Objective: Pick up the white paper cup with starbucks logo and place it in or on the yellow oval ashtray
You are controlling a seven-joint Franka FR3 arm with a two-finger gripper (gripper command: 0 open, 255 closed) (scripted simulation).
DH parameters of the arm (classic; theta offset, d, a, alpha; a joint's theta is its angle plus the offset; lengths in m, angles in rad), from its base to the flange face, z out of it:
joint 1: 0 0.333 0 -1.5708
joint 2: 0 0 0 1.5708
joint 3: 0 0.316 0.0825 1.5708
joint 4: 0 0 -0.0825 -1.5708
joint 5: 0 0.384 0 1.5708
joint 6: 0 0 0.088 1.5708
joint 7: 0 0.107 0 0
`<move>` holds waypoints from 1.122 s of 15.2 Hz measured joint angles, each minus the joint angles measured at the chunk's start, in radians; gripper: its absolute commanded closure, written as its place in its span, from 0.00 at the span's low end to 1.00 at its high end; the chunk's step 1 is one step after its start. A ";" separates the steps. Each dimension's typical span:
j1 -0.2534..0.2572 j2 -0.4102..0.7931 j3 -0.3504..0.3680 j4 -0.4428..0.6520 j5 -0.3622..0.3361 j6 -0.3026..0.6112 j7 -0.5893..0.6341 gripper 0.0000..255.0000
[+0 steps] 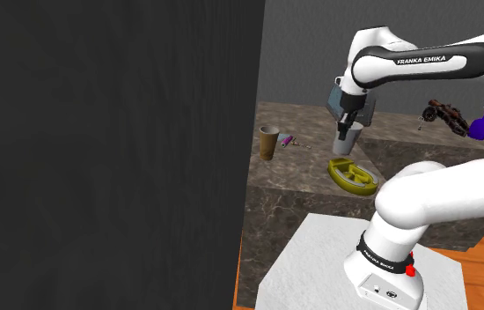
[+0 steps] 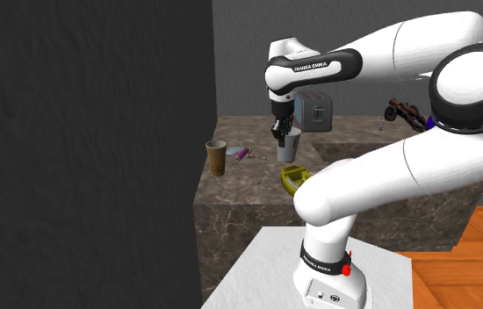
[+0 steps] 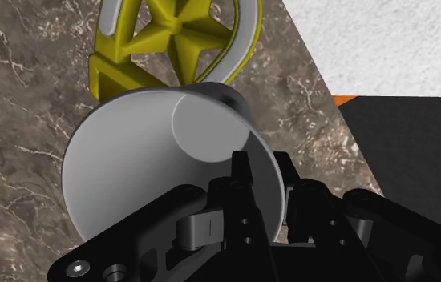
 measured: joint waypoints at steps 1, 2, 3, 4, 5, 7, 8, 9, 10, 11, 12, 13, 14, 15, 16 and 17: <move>-0.012 -0.008 -0.019 0.005 -0.015 -0.007 -0.024 1.00; -0.030 -0.029 -0.039 0.003 -0.033 -0.021 -0.052 1.00; -0.041 -0.040 -0.053 0.010 -0.045 -0.034 -0.074 1.00; -0.053 -0.052 -0.067 0.016 -0.057 -0.046 -0.095 1.00; -0.063 -0.052 -0.089 0.023 -0.072 -0.046 -0.118 1.00; -0.084 -0.065 -0.123 0.027 -0.099 -0.053 -0.158 1.00; -0.087 -0.063 -0.132 0.020 -0.107 -0.043 -0.162 1.00; -0.090 -0.062 -0.140 0.011 -0.114 -0.032 -0.164 1.00; -0.094 -0.066 -0.144 -0.004 -0.120 -0.021 -0.163 1.00; -0.094 -0.062 -0.151 -0.014 -0.125 -0.007 -0.162 1.00; -0.097 -0.064 -0.156 -0.026 -0.131 0.004 -0.161 1.00; -0.099 -0.063 -0.160 -0.038 -0.135 0.016 -0.158 1.00; -0.101 -0.062 -0.164 -0.052 -0.140 0.029 -0.154 1.00; -0.103 -0.061 -0.171 -0.064 -0.147 0.043 -0.153 1.00; -0.107 -0.061 -0.177 -0.076 -0.153 0.055 -0.153 1.00; -0.109 -0.060 -0.184 -0.090 -0.160 0.070 -0.150 1.00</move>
